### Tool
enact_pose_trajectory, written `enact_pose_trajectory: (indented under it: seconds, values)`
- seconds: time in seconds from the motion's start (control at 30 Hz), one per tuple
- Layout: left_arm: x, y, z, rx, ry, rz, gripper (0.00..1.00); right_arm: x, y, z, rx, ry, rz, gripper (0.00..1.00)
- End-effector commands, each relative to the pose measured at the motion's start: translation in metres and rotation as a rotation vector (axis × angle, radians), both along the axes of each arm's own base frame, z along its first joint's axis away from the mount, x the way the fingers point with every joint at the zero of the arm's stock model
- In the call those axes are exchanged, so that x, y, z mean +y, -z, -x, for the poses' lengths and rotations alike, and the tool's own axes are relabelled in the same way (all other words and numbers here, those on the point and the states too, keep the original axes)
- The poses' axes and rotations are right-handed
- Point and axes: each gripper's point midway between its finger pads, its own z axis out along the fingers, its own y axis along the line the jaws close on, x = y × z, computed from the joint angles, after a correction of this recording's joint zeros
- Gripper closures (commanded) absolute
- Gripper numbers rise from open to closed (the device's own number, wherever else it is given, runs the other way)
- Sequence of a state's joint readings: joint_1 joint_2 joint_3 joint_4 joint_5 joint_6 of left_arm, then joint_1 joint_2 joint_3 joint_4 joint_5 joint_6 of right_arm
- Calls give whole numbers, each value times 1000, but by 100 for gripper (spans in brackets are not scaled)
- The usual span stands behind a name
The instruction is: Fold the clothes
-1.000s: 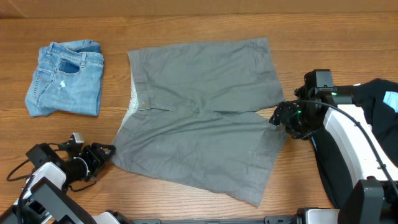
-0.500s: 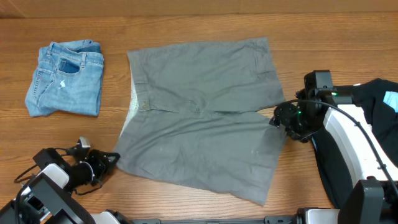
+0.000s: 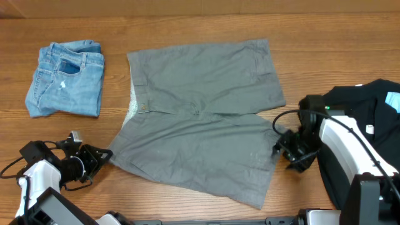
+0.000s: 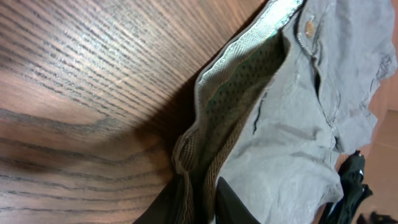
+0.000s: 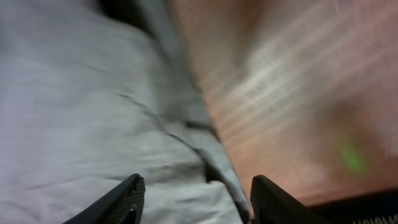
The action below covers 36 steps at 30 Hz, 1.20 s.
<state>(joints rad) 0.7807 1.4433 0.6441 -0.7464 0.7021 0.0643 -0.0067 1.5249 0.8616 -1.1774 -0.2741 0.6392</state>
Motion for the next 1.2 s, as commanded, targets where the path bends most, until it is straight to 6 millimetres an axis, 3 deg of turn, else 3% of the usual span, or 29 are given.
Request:
enact_pose_trajectory:
  seconds: [0.0, 0.13, 0.37, 0.57, 0.93, 1.07, 1.17]
  values:
    - [4, -8, -4, -34, 35, -45, 80, 13, 6, 17, 51, 61, -73, 42]
    - [4, -8, -4, -34, 35, -45, 79, 24, 23, 45, 114, 73, -124, 47]
    - [5, -7, -3, -31, 37, -53, 79, 37, 36, 71, 163, 102, -206, 51]
    - [5, -7, -3, -31, 37, -55, 78, 39, 39, 68, 139, 88, -225, 55]
    - [6, -6, -3, -28, 37, -62, 77, 50, 22, 92, 221, 27, -312, 53]
    - [7, -6, -3, -29, 36, -63, 77, 58, 26, 87, 194, -1, -310, 53]
    - [7, -6, -3, -29, 36, -63, 76, 62, 34, 73, 115, -34, -302, 50]
